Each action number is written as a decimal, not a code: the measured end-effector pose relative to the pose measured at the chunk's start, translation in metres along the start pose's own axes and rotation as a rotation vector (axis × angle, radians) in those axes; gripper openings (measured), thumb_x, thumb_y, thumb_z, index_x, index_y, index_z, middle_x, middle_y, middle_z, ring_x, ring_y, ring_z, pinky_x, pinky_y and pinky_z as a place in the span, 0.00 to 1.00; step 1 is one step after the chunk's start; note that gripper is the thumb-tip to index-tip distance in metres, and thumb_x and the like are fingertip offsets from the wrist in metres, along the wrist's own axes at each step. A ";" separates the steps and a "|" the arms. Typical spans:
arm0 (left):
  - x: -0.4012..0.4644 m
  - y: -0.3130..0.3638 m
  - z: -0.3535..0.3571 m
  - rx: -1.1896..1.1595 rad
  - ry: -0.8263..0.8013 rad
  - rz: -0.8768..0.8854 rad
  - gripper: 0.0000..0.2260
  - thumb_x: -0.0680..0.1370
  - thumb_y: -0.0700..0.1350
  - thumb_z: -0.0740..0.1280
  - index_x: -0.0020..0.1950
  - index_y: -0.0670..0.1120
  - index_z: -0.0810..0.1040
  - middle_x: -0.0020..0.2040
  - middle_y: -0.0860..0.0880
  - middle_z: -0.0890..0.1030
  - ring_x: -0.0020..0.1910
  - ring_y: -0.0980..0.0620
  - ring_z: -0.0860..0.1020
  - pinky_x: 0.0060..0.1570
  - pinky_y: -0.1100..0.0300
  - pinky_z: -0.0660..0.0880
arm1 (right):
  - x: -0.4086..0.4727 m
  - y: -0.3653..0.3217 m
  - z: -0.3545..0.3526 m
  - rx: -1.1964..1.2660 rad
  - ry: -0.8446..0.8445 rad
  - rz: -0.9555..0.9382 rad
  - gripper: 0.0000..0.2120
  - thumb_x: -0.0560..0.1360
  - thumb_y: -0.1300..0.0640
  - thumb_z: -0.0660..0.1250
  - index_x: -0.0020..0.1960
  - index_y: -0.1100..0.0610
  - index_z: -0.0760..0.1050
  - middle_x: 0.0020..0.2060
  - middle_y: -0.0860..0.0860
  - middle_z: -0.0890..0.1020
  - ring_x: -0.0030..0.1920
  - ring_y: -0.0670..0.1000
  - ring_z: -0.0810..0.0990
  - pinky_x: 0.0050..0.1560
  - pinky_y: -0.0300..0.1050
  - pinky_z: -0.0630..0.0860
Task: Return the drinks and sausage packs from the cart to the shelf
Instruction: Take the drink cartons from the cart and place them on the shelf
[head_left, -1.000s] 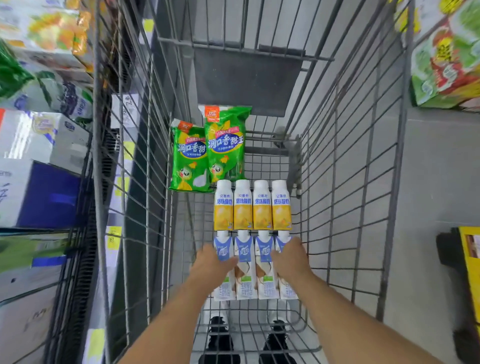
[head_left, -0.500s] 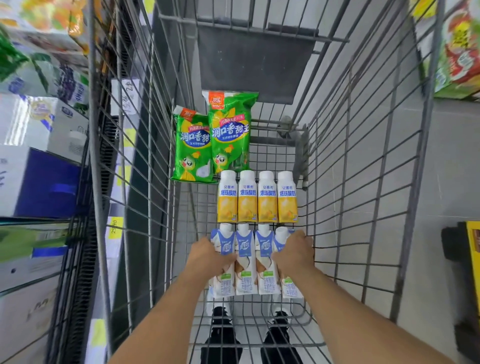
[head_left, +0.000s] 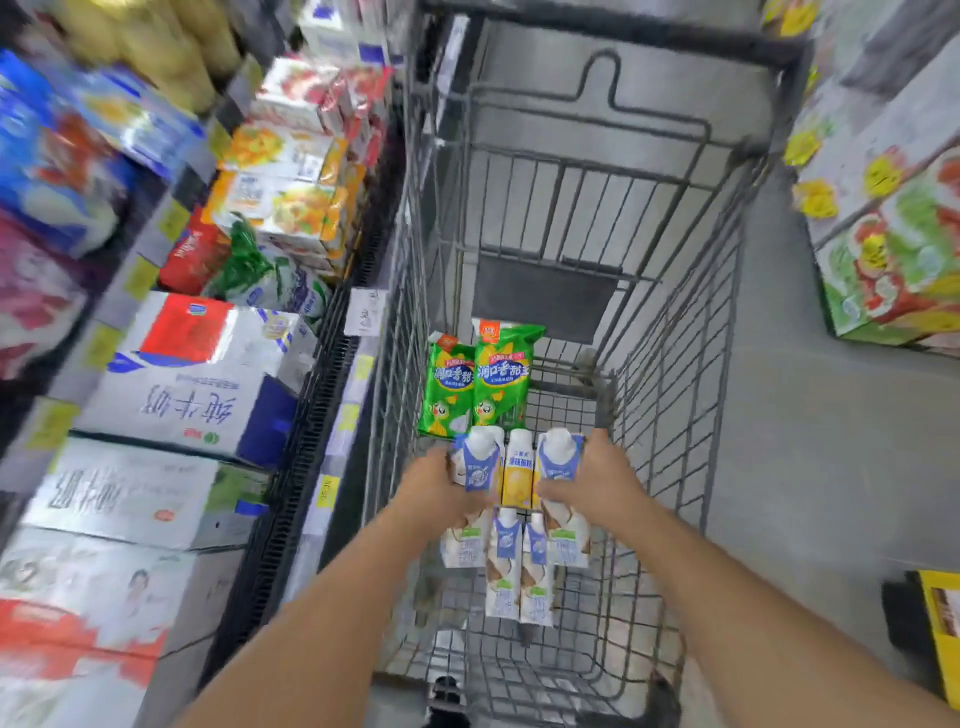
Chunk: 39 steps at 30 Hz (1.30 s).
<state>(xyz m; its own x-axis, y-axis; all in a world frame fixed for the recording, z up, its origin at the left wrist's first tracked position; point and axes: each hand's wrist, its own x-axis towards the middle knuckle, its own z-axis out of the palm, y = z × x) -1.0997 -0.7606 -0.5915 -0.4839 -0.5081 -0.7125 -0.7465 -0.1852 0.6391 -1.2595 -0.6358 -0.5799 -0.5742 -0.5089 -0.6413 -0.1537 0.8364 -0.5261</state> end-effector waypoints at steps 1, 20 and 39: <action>-0.014 0.021 -0.015 -0.014 0.027 0.046 0.17 0.70 0.41 0.78 0.54 0.45 0.74 0.43 0.51 0.80 0.34 0.58 0.76 0.23 0.72 0.71 | -0.011 -0.023 -0.020 0.004 0.020 -0.054 0.22 0.67 0.58 0.80 0.49 0.60 0.69 0.38 0.47 0.73 0.40 0.49 0.73 0.30 0.32 0.66; -0.404 0.164 -0.149 -0.284 0.757 0.515 0.17 0.69 0.41 0.78 0.55 0.43 0.78 0.44 0.44 0.84 0.38 0.49 0.81 0.39 0.52 0.82 | -0.296 -0.267 -0.193 -0.092 -0.080 -0.955 0.28 0.65 0.50 0.82 0.59 0.54 0.72 0.53 0.52 0.81 0.51 0.53 0.80 0.47 0.46 0.76; -0.784 -0.140 -0.095 -0.513 1.493 0.185 0.21 0.67 0.45 0.79 0.56 0.47 0.77 0.50 0.47 0.83 0.42 0.48 0.83 0.40 0.52 0.82 | -0.653 -0.276 0.100 -0.308 -0.742 -1.470 0.28 0.63 0.49 0.82 0.55 0.54 0.72 0.48 0.49 0.80 0.45 0.47 0.79 0.41 0.44 0.76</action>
<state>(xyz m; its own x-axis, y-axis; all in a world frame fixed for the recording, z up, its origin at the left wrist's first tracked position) -0.5723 -0.4166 -0.0951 0.5476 -0.8310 0.0981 -0.3551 -0.1246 0.9265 -0.7618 -0.5546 -0.0711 0.6562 -0.7467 0.1092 -0.3722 -0.4461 -0.8139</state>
